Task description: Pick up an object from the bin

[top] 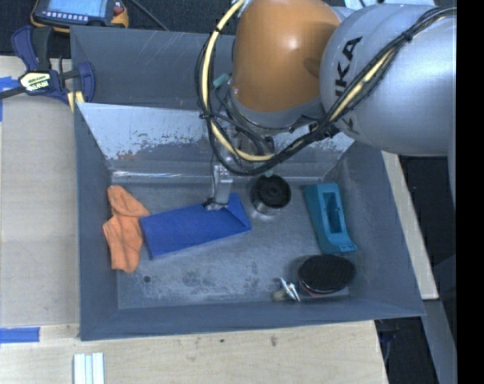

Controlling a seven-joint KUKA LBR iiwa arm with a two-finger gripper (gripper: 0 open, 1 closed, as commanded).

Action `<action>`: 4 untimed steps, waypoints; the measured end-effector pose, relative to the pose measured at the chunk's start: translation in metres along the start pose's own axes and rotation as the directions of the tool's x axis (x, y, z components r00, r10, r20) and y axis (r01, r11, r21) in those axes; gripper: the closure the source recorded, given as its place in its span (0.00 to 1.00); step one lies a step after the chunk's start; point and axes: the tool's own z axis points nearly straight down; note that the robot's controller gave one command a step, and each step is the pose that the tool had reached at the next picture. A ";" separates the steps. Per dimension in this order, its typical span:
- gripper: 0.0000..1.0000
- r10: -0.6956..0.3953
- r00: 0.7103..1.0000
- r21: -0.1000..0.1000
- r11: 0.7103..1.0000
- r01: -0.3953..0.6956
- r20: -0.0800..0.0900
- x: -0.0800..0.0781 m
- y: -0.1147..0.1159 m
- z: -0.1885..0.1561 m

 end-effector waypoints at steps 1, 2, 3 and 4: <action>0.00 0.003 1.000 -0.001 1.000 -0.003 0.009 -0.001 -0.001 -0.005; 0.00 -0.004 1.000 -0.002 1.000 0.004 0.012 0.023 0.012 0.057; 0.00 -0.043 0.999 -0.001 0.999 0.043 0.008 0.043 0.001 0.099; 0.00 -0.063 0.998 0.003 0.998 0.063 0.007 0.022 0.033 0.113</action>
Offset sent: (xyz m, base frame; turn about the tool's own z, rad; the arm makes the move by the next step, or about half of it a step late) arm -0.0458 0.0238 -0.1138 -0.0071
